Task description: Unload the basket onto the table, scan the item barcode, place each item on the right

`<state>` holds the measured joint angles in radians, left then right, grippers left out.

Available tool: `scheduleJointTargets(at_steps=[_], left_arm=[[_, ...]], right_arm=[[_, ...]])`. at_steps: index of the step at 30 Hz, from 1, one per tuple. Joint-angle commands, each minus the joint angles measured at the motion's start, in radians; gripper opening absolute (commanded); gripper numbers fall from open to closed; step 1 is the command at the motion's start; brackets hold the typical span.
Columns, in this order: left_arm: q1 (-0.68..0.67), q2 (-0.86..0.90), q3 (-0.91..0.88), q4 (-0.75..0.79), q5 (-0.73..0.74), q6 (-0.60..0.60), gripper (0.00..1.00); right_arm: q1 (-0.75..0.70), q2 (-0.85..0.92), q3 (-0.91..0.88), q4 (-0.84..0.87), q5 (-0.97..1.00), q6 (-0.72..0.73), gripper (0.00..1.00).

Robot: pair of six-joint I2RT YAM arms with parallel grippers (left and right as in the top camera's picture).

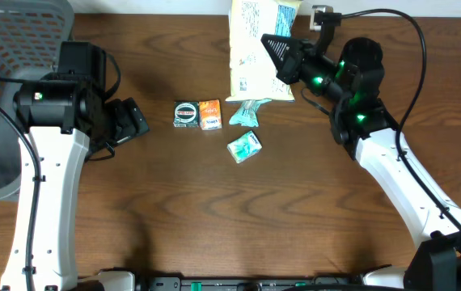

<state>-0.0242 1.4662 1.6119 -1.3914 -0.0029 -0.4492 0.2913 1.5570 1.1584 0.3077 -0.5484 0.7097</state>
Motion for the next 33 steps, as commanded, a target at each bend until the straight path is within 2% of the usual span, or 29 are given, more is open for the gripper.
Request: scheduleJointTargets(at_steps=[1,6,13,33], left_arm=[[0.001,0.006,0.001,-0.006,-0.006,-0.009,0.98],[0.001,0.006,0.001,-0.006,-0.006,-0.009,0.98],[0.000,0.006,0.001,-0.006,-0.006,-0.009,0.98],[0.001,0.006,0.001,-0.006,-0.006,-0.009,0.98]], right_arm=[[-0.002,-0.001,0.007,-0.024,-0.018,0.145,0.01],[-0.005,-0.001,0.007,-0.038,-0.076,0.341,0.01],[-0.013,-0.001,0.007,-0.043,-0.091,0.366,0.01],[-0.013,-0.001,0.007,-0.043,-0.120,0.109,0.01]])
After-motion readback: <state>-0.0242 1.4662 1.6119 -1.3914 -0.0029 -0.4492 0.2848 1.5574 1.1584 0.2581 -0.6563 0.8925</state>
